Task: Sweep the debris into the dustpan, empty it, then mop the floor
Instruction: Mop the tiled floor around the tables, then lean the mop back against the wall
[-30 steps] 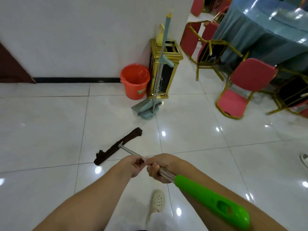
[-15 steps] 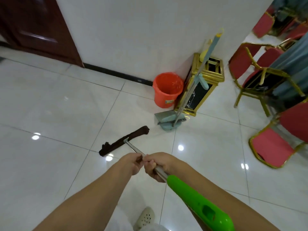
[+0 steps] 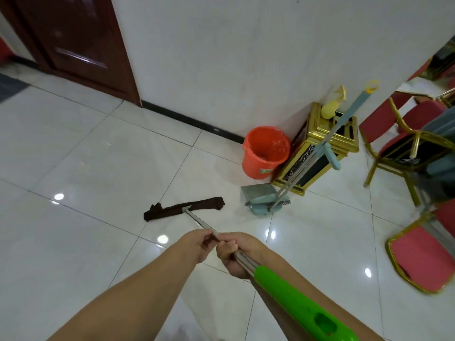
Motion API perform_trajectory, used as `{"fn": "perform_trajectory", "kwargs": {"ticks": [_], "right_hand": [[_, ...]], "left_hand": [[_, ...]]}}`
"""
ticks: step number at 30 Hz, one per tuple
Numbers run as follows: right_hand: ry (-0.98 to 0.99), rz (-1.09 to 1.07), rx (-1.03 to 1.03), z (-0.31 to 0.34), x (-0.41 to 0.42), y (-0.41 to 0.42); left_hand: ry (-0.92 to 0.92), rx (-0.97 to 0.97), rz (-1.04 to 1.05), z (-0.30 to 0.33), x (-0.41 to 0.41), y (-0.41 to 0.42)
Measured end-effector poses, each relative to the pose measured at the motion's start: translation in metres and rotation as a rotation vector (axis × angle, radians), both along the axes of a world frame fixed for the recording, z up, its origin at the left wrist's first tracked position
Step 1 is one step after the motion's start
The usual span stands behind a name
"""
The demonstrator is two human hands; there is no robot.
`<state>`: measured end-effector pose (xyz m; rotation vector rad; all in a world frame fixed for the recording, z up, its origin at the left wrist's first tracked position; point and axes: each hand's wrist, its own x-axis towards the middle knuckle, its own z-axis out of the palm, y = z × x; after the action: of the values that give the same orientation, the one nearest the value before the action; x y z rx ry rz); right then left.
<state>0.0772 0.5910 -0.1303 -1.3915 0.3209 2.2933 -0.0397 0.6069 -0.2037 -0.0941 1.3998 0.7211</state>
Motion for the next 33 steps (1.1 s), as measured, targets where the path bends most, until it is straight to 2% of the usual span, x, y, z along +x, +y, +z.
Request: {"fn": "perform_trajectory", "kwargs": {"ticks": [7, 13, 15, 19, 23, 25, 27, 31, 33], "right_hand": [[0.095, -0.153, -0.042, 0.005, -0.079, 0.113], [0.081, -0.225, -0.035, 0.018, -0.142, 0.199], [0.024, -0.213, 0.006, 0.024, -0.153, 0.218], [-0.227, 0.023, 0.202, 0.038, -0.155, 0.229], [-0.841, 0.28, 0.508, 0.045, -0.159, 0.237], [-0.986, 0.353, 0.637, 0.049, -0.163, 0.246], [-1.032, 0.413, 0.816, 0.056, -0.168, 0.253], [-0.841, 0.421, 1.166, 0.071, -0.182, 0.265], [-0.91, 0.464, 1.244, 0.075, -0.188, 0.276]], "left_hand": [[-0.036, -0.004, -0.009, -0.005, -0.077, 0.114], [-0.087, 0.029, -0.096, -0.004, -0.137, 0.198], [-0.102, 0.04, -0.112, 0.001, -0.148, 0.218], [-0.207, -0.032, 0.045, 0.015, -0.159, 0.245], [-0.256, -0.017, 0.192, 0.023, -0.173, 0.27], [-0.264, 0.0, 0.221, 0.026, -0.178, 0.282], [-0.289, 0.015, 0.218, 0.029, -0.183, 0.29], [-0.301, 0.069, 0.178, 0.03, -0.195, 0.302], [-0.285, 0.123, 0.143, 0.031, -0.199, 0.305]]}}
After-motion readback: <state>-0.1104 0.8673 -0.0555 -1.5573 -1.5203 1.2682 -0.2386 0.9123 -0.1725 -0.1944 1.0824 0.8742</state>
